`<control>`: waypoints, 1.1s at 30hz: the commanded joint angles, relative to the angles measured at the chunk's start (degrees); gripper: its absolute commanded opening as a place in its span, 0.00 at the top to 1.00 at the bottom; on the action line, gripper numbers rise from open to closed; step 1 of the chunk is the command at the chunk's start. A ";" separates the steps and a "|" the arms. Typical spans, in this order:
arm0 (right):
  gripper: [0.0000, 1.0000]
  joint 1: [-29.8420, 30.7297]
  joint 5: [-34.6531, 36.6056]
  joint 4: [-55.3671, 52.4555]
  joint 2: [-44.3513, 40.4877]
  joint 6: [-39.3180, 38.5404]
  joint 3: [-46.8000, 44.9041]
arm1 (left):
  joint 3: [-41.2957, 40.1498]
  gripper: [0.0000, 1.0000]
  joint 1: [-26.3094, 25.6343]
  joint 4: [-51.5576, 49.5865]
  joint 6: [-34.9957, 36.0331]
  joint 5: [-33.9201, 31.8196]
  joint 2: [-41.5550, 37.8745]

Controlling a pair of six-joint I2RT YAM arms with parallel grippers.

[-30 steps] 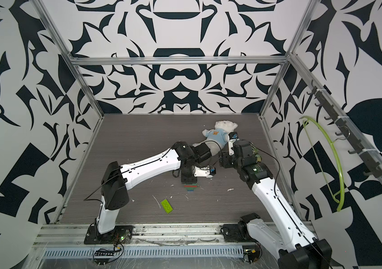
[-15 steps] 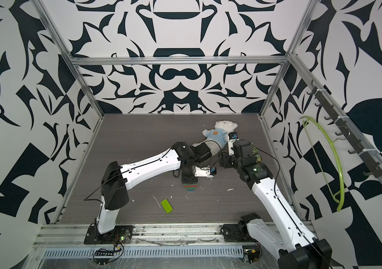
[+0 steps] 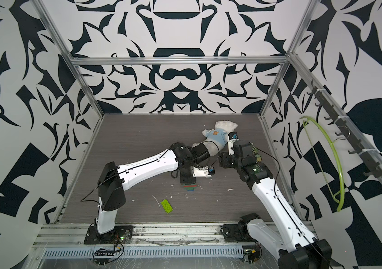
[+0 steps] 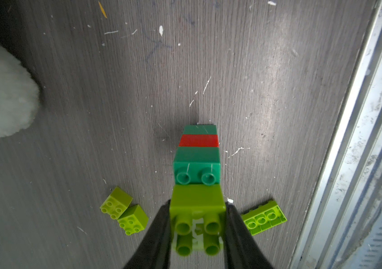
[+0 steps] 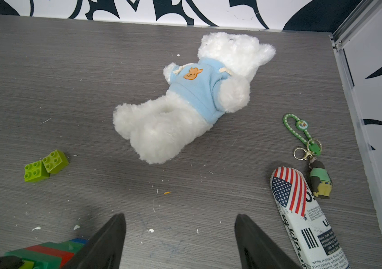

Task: Assemble a carrot with lego
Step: Assemble the lego brick with the lego brick.

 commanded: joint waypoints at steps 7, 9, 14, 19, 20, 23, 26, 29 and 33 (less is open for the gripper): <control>0.21 -0.07 -0.66 1.72 0.17 0.49 0.41 | 0.83 0.84 0.54 0.64 -3.42 1.06 -0.05; 0.21 -0.14 -0.70 1.77 0.25 0.50 0.28 | 1.15 0.84 0.52 1.10 -3.82 1.40 -0.38; 0.21 -0.14 -0.87 1.81 0.35 0.49 0.29 | 0.63 0.84 0.53 1.73 -3.92 1.39 -0.95; 0.21 -0.15 -0.97 1.89 0.35 0.49 0.21 | -0.05 0.83 0.52 1.84 -4.09 1.32 -1.30; 0.21 -0.14 -1.04 1.90 0.35 0.44 0.25 | -0.08 0.84 0.46 1.84 -4.08 1.37 -1.37; 0.21 -0.14 -1.07 1.92 0.43 0.49 0.31 | -0.10 0.83 0.51 1.58 -4.02 0.98 -1.71; 0.21 -0.13 -1.10 1.90 0.35 0.49 0.25 | -0.35 0.83 0.49 1.94 -4.01 1.13 -1.96; 0.21 -0.15 -1.32 1.91 0.35 0.49 0.33 | -0.52 0.83 0.52 1.87 -3.93 1.06 -1.48; 0.21 -0.15 -1.23 1.91 0.19 0.49 0.20 | -0.98 0.83 0.47 1.60 -3.98 1.06 -0.70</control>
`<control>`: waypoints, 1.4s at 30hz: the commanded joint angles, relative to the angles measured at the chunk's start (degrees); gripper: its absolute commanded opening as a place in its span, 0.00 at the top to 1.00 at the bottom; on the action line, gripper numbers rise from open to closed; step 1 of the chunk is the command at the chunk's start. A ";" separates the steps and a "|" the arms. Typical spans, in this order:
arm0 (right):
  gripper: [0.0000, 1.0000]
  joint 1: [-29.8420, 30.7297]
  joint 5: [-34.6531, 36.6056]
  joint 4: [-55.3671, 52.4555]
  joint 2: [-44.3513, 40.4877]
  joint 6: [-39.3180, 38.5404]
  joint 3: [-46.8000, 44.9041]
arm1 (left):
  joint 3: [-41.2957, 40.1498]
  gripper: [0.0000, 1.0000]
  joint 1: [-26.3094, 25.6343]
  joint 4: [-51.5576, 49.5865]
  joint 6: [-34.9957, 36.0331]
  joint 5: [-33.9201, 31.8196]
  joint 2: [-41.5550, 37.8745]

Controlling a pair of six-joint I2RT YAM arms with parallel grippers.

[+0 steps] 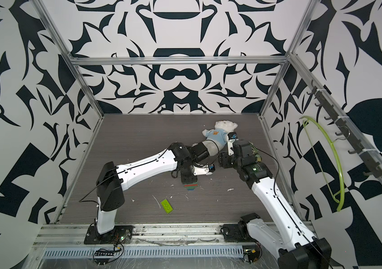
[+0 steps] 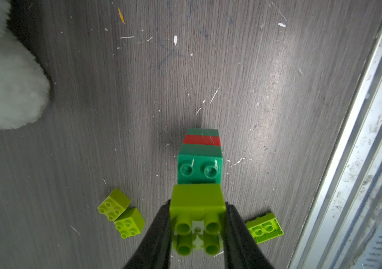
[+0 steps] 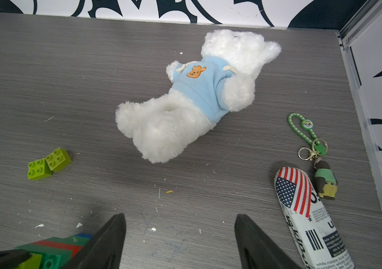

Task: Assemble a carrot with lego
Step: Assemble the lego brick with the lego brick.

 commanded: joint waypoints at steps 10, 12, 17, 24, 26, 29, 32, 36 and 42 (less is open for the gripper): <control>0.21 -0.10 -0.51 1.87 -0.04 0.49 0.22 | -2.70 0.84 0.30 -0.41 -0.07 0.35 0.56; 0.21 -0.11 -0.51 1.79 -0.02 0.45 0.21 | -2.52 0.84 0.30 -0.83 -0.08 0.96 1.21; 0.21 -0.11 -0.25 1.75 -0.31 0.49 0.17 | -1.69 0.86 0.24 -4.04 -0.09 1.38 3.39; 0.21 -0.15 -0.16 1.69 -0.55 0.50 0.13 | -5.59 0.87 0.30 -4.14 -1.34 3.00 4.94; 0.21 -0.13 -0.16 1.66 -0.55 0.49 0.26 | -5.97 0.87 0.41 -4.21 -1.40 4.27 5.67; 0.21 -0.15 -0.16 1.75 -0.42 0.53 0.27 | -5.58 0.87 0.21 -5.11 -1.54 4.32 7.66; 0.21 -0.14 0.01 1.63 -0.55 0.49 0.21 | -5.25 0.85 0.29 -4.78 -1.23 3.64 6.96; 0.21 -0.15 0.06 1.44 -0.47 0.34 0.53 | -0.54 0.70 0.82 -4.89 -1.10 2.82 5.29; 0.21 -0.14 0.08 1.42 -0.64 0.40 0.65 | 3.96 0.46 0.83 -2.83 -1.19 3.44 3.06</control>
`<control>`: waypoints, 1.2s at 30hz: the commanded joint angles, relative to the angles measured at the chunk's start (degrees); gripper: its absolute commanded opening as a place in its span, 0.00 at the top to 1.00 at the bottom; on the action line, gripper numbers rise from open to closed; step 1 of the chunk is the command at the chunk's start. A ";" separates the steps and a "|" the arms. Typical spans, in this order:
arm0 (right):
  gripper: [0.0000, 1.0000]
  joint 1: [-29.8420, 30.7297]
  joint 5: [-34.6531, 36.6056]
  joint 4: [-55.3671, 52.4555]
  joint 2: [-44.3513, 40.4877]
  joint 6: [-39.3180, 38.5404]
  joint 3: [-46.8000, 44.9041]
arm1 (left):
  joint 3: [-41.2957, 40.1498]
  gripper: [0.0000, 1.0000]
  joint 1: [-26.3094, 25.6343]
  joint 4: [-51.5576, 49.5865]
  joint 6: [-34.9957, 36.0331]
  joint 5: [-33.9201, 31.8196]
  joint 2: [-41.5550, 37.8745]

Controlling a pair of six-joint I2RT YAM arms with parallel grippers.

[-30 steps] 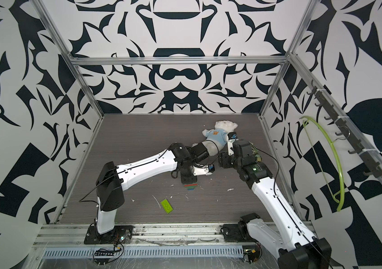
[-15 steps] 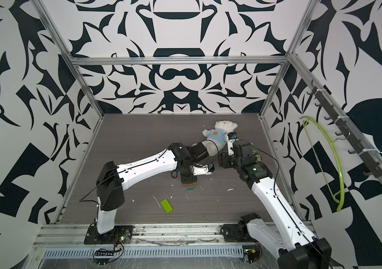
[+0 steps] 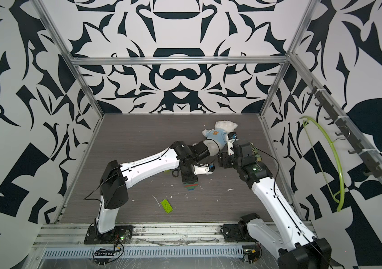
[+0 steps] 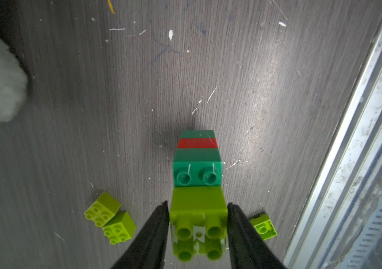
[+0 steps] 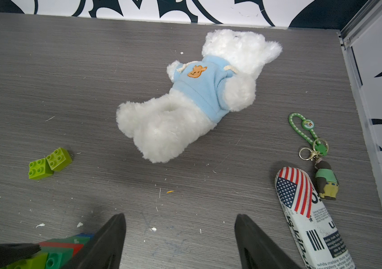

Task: Assemble a carrot with lego
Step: Assemble the lego brick with the lego brick.

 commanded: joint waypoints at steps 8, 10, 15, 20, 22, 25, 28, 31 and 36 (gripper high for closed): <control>0.21 -0.11 0.62 0.79 -1.41 0.36 1.48 | 2.05 0.35 0.21 2.91 -1.82 2.35 -4.54; 0.21 -0.15 1.36 0.22 -1.80 0.52 1.93 | 0.83 0.34 0.60 4.55 -2.41 3.12 -6.95; 0.22 -0.08 0.51 -2.22 -4.47 1.02 3.16 | -9.10 0.34 7.71 11.79 -9.17 7.99 -16.93; 0.30 2.20 -13.07 -5.65 -4.12 1.31 5.11 | -23.11 0.38 19.28 18.29 -20.85 10.59 -27.82; 0.30 9.28 -10.87 -6.57 -4.06 1.00 5.22 | -27.12 0.37 23.93 21.68 -24.54 10.86 -30.93; 0.31 23.84 -2.53 -7.69 -2.54 1.36 6.36 | -28.68 0.36 29.44 23.18 -27.90 8.34 -32.98; 0.32 36.79 2.29 -6.85 1.94 3.14 8.21 | -27.30 0.36 33.65 23.77 -30.52 7.74 -32.86; 0.33 46.05 4.50 -4.87 8.02 4.66 9.65 | -25.87 0.36 36.24 24.68 -31.84 7.20 -31.77; 0.34 52.03 3.08 1.14 18.98 11.43 9.38 | -24.43 0.36 37.79 25.43 -31.32 3.92 -30.16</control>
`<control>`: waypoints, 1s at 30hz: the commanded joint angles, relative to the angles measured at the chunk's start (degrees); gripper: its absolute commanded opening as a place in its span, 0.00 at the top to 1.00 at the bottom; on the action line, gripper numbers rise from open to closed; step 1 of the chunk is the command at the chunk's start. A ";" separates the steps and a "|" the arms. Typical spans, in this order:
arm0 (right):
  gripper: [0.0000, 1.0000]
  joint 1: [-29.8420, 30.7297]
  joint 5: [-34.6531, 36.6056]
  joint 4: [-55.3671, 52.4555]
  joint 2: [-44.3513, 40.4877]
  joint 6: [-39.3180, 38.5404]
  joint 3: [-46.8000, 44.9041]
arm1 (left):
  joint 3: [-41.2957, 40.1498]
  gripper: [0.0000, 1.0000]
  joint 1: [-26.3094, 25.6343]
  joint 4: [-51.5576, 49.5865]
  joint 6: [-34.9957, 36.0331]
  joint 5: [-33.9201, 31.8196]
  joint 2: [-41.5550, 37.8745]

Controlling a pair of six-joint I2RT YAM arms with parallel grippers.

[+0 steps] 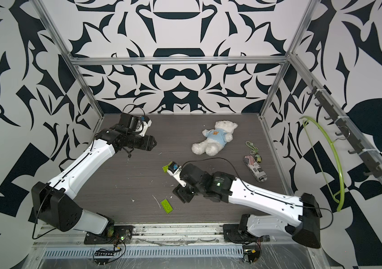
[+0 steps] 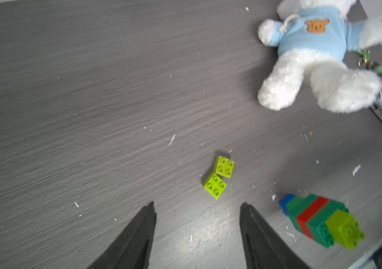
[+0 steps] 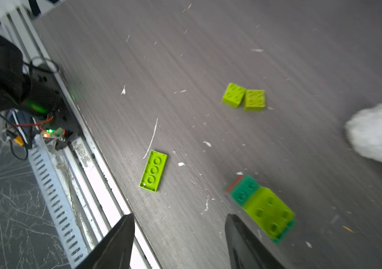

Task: Assemble a carrot with lego
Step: Assemble the lego brick with the lego brick, then pick up the lego brick from the center of the board.

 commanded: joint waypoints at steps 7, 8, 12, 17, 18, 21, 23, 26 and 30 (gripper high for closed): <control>0.30 7.21 4.76 7.13 15.61 12.12 0.81 | 2.34 0.36 2.74 0.90 0.48 -4.34 1.83; 0.29 7.79 4.75 7.26 16.96 12.72 1.18 | 2.05 0.36 2.92 1.20 0.49 -4.21 1.63; 0.27 9.14 4.68 8.15 21.85 14.24 2.01 | 1.03 0.36 3.11 1.72 0.86 -3.06 1.28; 0.25 9.66 3.52 9.81 25.30 14.87 2.24 | 1.29 0.36 3.11 1.00 1.85 -2.59 1.46; 0.25 9.85 3.76 9.70 26.27 14.83 2.59 | 1.31 0.36 3.13 0.99 2.04 -2.31 1.43; 0.29 9.98 4.37 9.12 28.30 14.91 3.32 | 1.20 0.36 3.11 0.90 2.03 -1.39 1.49; 0.32 10.08 4.66 9.13 29.32 15.13 3.61 | 0.98 0.36 3.11 0.98 2.09 -1.27 1.55; 0.37 10.05 5.30 8.62 30.97 14.92 4.63 | 1.02 0.36 3.12 1.04 2.16 -1.26 1.56; 0.44 10.00 5.60 8.79 31.73 14.81 4.68 | 1.26 0.36 3.11 0.82 2.22 -0.67 1.56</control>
